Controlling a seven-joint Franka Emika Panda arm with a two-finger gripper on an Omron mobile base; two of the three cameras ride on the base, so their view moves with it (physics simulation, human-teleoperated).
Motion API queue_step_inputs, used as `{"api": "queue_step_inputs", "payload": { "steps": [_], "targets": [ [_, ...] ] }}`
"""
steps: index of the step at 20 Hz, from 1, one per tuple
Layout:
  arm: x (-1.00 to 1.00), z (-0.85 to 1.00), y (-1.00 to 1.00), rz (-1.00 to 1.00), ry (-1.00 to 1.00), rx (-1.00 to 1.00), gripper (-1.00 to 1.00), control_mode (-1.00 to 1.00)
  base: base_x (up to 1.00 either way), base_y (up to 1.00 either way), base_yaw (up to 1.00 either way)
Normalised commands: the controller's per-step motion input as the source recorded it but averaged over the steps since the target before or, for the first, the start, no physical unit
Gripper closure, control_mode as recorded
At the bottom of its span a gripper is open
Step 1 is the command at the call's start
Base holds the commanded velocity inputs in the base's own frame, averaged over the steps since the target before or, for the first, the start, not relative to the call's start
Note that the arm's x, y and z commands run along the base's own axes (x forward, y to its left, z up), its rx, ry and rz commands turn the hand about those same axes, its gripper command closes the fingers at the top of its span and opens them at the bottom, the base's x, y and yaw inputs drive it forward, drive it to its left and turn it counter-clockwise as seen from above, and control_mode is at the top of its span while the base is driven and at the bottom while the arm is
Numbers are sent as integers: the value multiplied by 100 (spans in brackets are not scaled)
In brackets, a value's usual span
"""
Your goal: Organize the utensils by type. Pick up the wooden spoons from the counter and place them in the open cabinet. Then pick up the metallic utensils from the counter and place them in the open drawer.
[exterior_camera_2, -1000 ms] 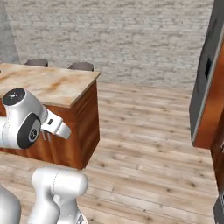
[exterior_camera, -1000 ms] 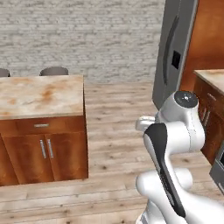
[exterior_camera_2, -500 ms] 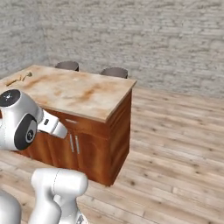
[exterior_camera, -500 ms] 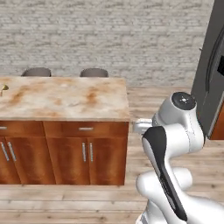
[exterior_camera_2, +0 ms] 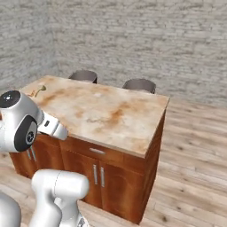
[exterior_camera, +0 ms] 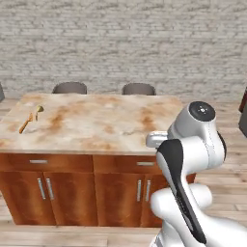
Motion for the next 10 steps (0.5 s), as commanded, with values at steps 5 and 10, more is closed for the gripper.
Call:
{"api": "queue_step_inputs", "payload": {
  "steps": [5,10],
  "targets": [
    [0,0,0,0,0,0,-100,100,78,95,-1],
    [0,0,0,0,0,0,-100,100,72,100,0]
  ]
}}
